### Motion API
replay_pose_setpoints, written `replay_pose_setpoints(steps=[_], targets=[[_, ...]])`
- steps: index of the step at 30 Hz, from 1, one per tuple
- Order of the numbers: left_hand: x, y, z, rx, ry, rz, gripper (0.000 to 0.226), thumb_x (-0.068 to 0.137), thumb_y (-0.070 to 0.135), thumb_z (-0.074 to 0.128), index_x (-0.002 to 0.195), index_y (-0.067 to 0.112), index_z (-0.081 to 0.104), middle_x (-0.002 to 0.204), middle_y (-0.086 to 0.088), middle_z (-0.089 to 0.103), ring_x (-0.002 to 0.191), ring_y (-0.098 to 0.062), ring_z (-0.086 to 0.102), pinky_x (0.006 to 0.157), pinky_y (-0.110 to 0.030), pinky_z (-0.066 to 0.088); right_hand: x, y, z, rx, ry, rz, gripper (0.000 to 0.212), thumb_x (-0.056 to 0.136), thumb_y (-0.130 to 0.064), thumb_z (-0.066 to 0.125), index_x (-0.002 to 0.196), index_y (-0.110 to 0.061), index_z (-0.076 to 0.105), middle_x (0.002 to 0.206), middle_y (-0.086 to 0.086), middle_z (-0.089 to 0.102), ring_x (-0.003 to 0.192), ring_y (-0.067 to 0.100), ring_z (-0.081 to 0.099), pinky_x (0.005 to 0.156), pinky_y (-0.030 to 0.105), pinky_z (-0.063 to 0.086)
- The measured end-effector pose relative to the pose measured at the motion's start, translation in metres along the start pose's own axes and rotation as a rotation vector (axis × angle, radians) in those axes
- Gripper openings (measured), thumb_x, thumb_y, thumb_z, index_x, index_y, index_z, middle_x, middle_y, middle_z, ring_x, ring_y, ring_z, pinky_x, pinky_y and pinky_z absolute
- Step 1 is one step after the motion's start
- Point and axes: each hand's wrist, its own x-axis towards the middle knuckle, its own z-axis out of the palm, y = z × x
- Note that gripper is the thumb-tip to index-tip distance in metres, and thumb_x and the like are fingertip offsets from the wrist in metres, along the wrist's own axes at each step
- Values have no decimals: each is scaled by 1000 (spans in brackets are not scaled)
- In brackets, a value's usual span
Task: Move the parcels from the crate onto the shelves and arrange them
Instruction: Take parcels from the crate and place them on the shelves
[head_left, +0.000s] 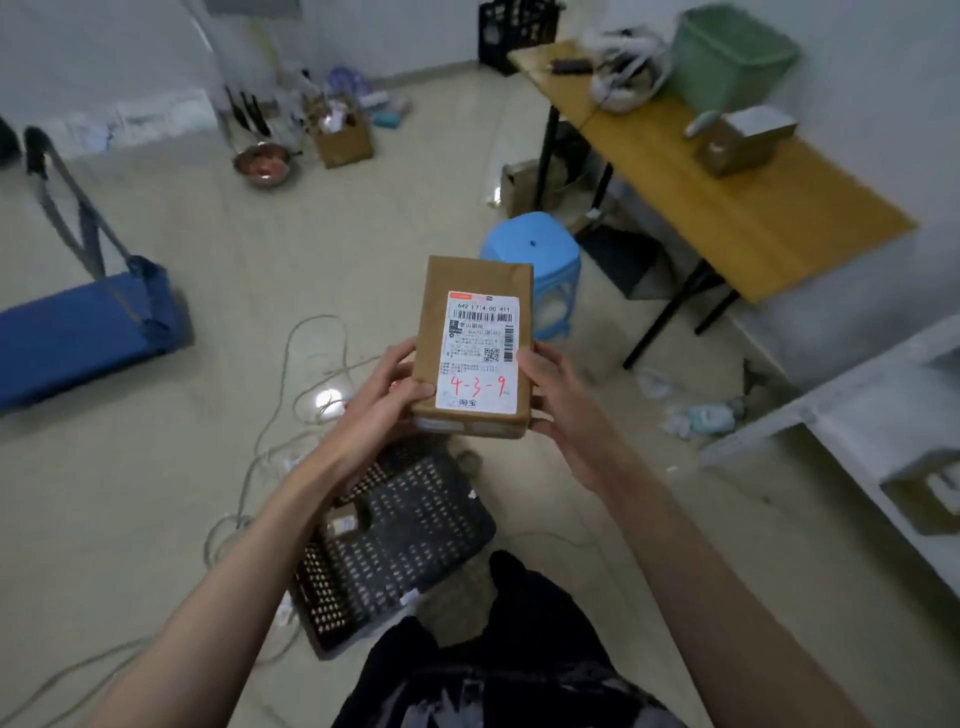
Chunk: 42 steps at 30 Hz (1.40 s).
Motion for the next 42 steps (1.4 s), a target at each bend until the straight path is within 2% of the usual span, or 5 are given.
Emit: replay_pose_setpoints(steps=[10, 21, 29, 38, 42], targets=[[-24, 33, 29, 127, -405, 57, 46, 89, 33, 55, 134, 42, 47, 124, 1, 66, 110, -21, 66, 97, -48, 49, -122, 13, 3, 84, 342, -148, 44, 97, -41, 57, 139, -36, 47, 123, -6, 69, 109, 14, 68, 82, 31, 53], [-75, 72, 215, 277, -935, 205, 45, 97, 32, 52, 140, 42, 43, 120, 5, 66, 109, -16, 66, 92, -42, 52, -307, 20, -89, 201, 799, -286, 38, 99, -32, 53, 138, -35, 51, 121, -7, 70, 111, 14, 65, 95, 37, 52], [-130, 75, 342, 354, -1146, 249, 44, 97, 38, 51, 140, 45, 42, 119, 12, 67, 104, -9, 67, 80, -28, 56, -405, 43, -151, 301, 1085, -299, 27, 100, -38, 52, 128, -36, 54, 112, -13, 72, 112, 11, 65, 97, 37, 53], [-186, 120, 493, 413, -1312, 373, 46, 93, 58, 51, 137, 47, 46, 123, 15, 66, 110, -10, 65, 98, -43, 52, -505, 15, -238, 214, 1288, -396, 35, 103, -45, 42, 130, -34, 60, 122, -9, 70, 111, 8, 65, 86, 29, 52], [-218, 148, 557, 403, -1351, 446, 60, 89, 60, 51, 145, 45, 36, 127, 9, 63, 108, -10, 65, 90, -37, 55, -564, 0, -276, 109, 1347, -414, 45, 99, -58, 43, 139, -42, 53, 129, -11, 66, 115, 9, 62, 92, 32, 51]])
